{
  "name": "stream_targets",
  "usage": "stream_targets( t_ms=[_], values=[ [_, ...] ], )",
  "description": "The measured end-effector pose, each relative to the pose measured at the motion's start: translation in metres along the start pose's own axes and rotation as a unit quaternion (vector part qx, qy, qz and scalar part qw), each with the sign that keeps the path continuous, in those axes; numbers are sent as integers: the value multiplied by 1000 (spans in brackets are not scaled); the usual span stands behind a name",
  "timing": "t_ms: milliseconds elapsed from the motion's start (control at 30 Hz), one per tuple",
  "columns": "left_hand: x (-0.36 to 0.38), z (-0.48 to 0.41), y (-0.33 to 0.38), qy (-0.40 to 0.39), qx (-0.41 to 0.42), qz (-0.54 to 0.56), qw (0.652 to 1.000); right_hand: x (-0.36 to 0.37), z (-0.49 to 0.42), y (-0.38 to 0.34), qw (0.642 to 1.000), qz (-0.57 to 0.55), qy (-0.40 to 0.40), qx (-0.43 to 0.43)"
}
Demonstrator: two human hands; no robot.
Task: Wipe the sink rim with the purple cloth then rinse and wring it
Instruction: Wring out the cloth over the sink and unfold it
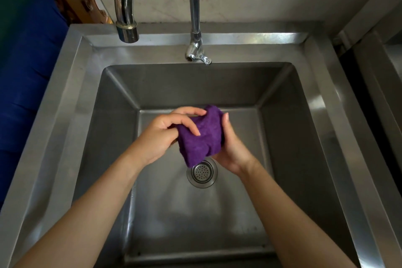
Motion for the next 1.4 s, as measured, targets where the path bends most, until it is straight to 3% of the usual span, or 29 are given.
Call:
stream_targets(
  t_ms=[100, 167, 233, 367, 467, 500, 567, 633, 733, 800, 867, 967, 1100, 1200, 1300, 1400],
  values=[
    [-4, 5, -8, -27, -76, 224, 971, 1, -2, -18, 988, -93, 92, -82],
    [-4, 5, -22, 13, -113, 323, 940, 1, -1, -26, 980, -66, 139, -127],
    [2, 6, -40, 56, -159, 272, 947, 11, 2, -28, 979, 33, 145, -139],
    [26, 12, -50, -15, -219, 75, 973, 21, 4, -42, 927, 288, 150, -185],
    [32, 14, -46, 39, -262, 2, 964, 15, -2, -53, 887, 393, 150, -190],
    [32, 14, -45, 54, -275, 5, 960, 11, -3, -57, 889, 395, 142, -183],
    [35, 16, -37, 46, -299, 47, 952, 3, -2, -60, 943, 290, 71, -150],
    [43, 18, -30, -7, -319, 114, 941, -2, 1, -55, 988, 117, -69, -75],
    [62, 23, -28, -92, -344, 259, 898, 12, 11, -44, 969, -28, -238, -55],
    [70, 27, -27, -146, -352, 321, 867, 25, 12, -45, 960, -92, -251, -84],
    [68, 31, -26, -189, -337, 340, 857, 33, 15, -49, 959, -132, -226, -108],
    [57, 28, -26, -188, -317, 274, 888, 34, 11, -50, 967, -188, -141, -99],
    [46, 23, -35, -72, -321, 51, 943, 39, -1, -43, 985, -162, -48, -41],
    [37, 21, -46, 30, -308, -159, 938, 31, -13, -25, 991, -114, 56, 35],
    [34, 18, -55, 46, -269, -303, 913, 22, -22, -12, 986, -99, 119, 66],
    [32, 14, -63, 60, -229, -380, 894, 19, -27, -7, 982, -82, 159, 64]
  ],
)
Point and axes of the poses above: each hand's wrist, its own z-axis away from the middle knuckle, its own x-axis out of the palm, y = z × x, the point moved 5 cm from there along -z, towards the middle knuckle, and after that the axes turned 6 degrees about y, right-handed, at the moved point
